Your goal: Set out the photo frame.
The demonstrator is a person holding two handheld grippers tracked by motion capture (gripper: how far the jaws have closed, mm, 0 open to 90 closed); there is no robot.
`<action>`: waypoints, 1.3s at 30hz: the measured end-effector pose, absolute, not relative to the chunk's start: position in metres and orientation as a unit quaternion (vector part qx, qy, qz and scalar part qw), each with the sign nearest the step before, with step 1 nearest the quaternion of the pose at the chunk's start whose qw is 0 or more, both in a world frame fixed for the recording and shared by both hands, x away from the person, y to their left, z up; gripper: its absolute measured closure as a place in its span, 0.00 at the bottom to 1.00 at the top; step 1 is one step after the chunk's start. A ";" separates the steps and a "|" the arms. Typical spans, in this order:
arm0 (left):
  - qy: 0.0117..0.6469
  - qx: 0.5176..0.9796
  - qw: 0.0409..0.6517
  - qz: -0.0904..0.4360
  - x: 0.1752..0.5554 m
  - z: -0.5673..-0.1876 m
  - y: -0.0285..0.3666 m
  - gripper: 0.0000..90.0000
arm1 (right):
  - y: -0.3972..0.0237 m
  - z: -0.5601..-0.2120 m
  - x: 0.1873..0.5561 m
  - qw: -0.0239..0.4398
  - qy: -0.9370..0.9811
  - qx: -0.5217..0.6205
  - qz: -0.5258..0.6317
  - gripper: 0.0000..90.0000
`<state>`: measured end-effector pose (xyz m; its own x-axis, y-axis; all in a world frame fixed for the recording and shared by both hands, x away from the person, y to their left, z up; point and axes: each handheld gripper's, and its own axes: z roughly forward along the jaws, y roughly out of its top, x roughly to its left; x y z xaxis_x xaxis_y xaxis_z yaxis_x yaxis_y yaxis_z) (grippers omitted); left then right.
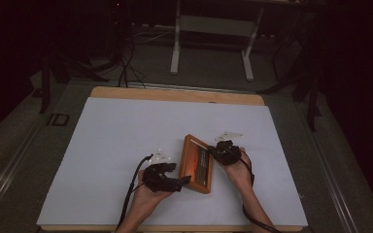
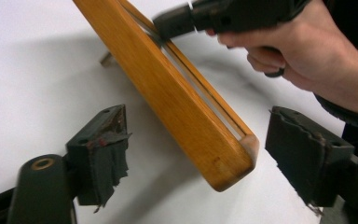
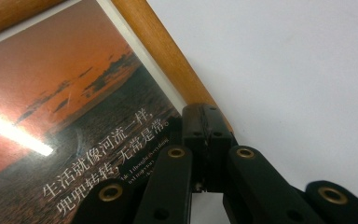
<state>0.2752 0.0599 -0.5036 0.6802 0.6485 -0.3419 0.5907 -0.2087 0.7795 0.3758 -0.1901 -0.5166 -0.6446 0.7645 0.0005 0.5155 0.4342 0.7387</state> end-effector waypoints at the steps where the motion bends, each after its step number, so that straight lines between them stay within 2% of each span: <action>1: 0.393 0.784 0.480 0.025 0.276 -0.507 0.057 0.33 | -0.190 -0.517 0.376 0.170 0.829 0.386 0.368 1.00; 2: 0.394 0.783 0.481 0.019 0.277 -0.509 0.057 0.33 | -0.190 -0.517 0.376 0.170 0.829 0.386 0.368 1.00; 4: 0.392 0.779 0.490 0.002 0.278 -0.510 0.056 0.44 | -0.191 -0.517 0.375 0.170 0.828 0.386 0.369 1.00; 13: 0.424 0.763 0.485 -0.061 0.288 -0.515 0.053 0.53 | -0.191 -0.517 0.376 0.168 0.830 0.382 0.369 1.00; 21: 0.441 0.750 0.486 -0.081 0.288 -0.516 0.053 0.58 | -0.193 -0.513 0.373 0.172 0.838 0.369 0.364 1.00; 27: 0.431 0.757 0.487 -0.066 0.286 -0.512 0.048 0.62 | -0.202 -0.505 0.364 0.176 0.834 0.363 0.377 0.95; 33: 0.422 0.763 0.488 -0.037 0.280 -0.504 0.036 0.67 | -0.223 -0.475 0.338 0.203 0.826 0.341 0.401 0.86; 39: 0.397 0.776 0.490 0.004 0.271 -0.496 0.023 0.71 | -0.238 -0.447 0.316 0.221 0.808 0.329 0.435 0.85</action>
